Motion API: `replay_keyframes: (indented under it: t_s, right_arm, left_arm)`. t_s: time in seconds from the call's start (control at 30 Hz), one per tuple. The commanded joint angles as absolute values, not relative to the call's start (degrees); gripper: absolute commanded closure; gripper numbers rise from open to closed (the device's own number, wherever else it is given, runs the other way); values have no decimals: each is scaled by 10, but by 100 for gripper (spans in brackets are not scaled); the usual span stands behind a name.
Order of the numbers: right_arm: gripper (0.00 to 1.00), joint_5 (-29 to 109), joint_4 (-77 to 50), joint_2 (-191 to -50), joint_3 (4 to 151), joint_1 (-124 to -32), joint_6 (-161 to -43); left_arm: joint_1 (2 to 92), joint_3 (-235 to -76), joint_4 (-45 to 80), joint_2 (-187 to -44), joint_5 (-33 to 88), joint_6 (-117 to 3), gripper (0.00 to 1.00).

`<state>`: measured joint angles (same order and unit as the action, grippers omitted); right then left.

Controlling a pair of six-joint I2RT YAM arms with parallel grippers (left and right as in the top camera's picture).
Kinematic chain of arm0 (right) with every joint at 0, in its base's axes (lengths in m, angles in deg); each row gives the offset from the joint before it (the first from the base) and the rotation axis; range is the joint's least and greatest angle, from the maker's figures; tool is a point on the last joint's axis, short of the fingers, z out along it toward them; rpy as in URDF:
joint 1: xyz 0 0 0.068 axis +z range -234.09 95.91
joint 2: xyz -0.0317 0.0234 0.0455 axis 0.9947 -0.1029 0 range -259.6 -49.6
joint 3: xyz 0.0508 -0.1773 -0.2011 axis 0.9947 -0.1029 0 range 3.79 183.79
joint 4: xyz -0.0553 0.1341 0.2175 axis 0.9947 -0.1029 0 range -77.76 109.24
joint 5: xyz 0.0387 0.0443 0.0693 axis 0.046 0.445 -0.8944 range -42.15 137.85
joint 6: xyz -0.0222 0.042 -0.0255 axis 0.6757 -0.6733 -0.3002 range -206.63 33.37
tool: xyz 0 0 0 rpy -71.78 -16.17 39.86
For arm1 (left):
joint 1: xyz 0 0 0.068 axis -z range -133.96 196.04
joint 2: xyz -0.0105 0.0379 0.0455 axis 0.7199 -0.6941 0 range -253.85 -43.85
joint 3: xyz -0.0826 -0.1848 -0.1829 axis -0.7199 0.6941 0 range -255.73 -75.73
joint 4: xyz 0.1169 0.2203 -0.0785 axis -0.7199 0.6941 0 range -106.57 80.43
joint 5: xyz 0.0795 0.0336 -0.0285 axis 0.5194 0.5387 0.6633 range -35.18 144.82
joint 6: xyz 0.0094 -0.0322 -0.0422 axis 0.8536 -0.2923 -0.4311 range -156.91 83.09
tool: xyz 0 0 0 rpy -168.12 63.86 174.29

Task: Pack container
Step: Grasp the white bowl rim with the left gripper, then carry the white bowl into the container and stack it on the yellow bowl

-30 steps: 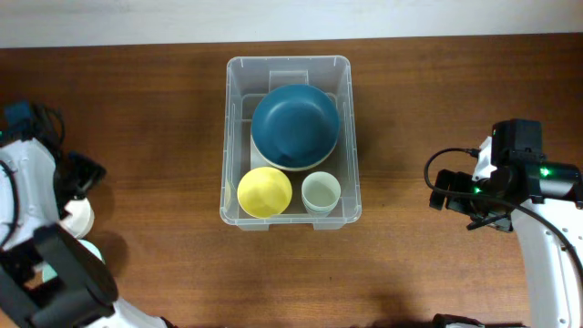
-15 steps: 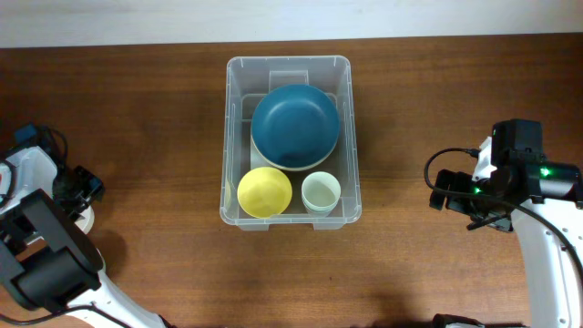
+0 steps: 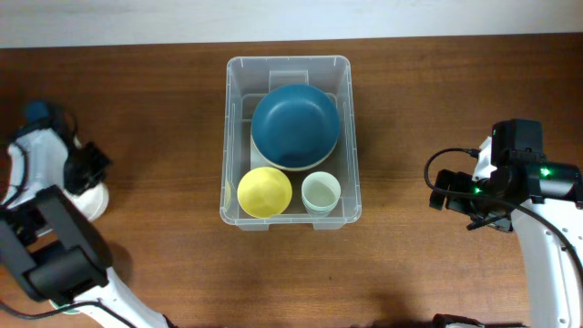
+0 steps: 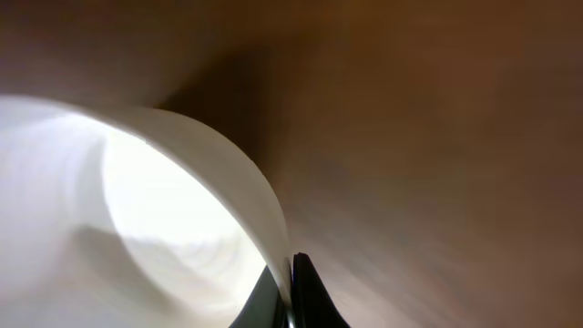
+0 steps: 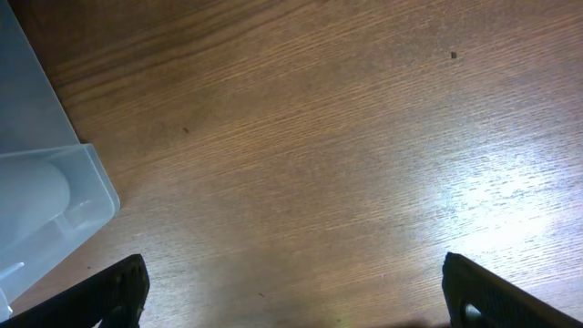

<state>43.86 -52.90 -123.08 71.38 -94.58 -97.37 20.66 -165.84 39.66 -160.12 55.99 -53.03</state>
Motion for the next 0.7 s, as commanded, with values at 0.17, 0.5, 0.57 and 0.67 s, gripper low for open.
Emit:
replay_keyframes:
  t_s: [0.17,0.5,0.57,0.67]
  right_arm:
    - [2,438,-529,-1233,713,-949,-979]
    - [1,438,-529,-1233,713,-949,-979]
    - [1,438,-529,-1233,713,-949,-979]
    - [2,438,-527,-1233,713,-949,-979]
  left_arm:
    - [365,-1797,480,-1544,518,-513,99]
    - [587,-1825,526,-1473,544,-545,99]
    - [628,-1825,549,-1473,546,-557,99]
    - [680,-1824,568,-1474,546,-560,99]
